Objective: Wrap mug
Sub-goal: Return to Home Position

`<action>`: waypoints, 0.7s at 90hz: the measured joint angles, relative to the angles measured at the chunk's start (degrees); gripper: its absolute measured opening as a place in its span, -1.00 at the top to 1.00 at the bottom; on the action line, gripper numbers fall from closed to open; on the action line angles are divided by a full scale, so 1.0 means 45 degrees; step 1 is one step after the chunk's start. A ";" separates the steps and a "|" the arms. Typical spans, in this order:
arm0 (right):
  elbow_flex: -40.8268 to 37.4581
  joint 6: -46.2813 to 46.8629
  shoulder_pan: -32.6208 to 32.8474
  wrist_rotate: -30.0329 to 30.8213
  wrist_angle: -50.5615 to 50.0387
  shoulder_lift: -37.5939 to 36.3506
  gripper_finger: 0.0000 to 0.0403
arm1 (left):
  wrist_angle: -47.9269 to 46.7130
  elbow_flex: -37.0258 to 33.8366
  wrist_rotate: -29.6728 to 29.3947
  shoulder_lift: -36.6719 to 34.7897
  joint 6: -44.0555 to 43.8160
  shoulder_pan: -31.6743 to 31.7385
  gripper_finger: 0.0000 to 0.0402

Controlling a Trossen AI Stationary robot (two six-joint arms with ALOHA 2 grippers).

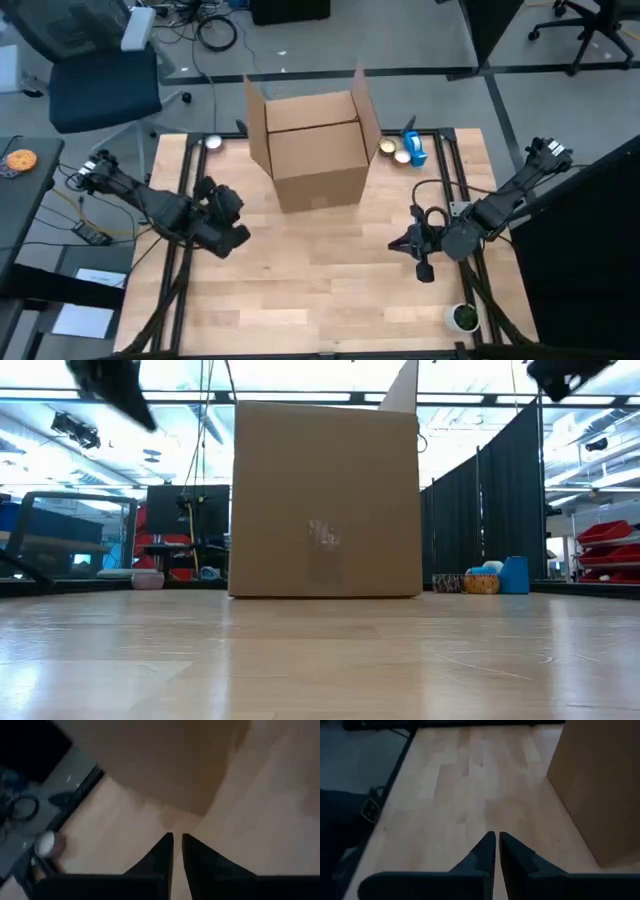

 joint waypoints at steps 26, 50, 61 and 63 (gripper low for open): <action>-0.3364 0.0248 -0.1630 -0.0161 0.3289 -0.0549 1.00 | 0.3784 -0.3373 0.0843 -0.0704 -0.0317 0.0082 0.87; -0.5971 0.2091 -0.2552 -0.0256 0.4527 -0.2344 1.00 | 0.7599 -0.5265 0.1540 -0.0678 0.0877 0.1066 0.87; -0.6890 0.2321 -0.2817 -0.0231 0.5047 -0.3185 1.00 | 0.9820 -0.6082 0.2648 -0.0682 0.2038 0.1964 0.87; -0.7008 0.2323 -0.2859 -0.0226 0.5140 -0.3330 1.00 | 1.0168 -0.6203 0.2921 -0.0678 0.2269 0.2171 0.87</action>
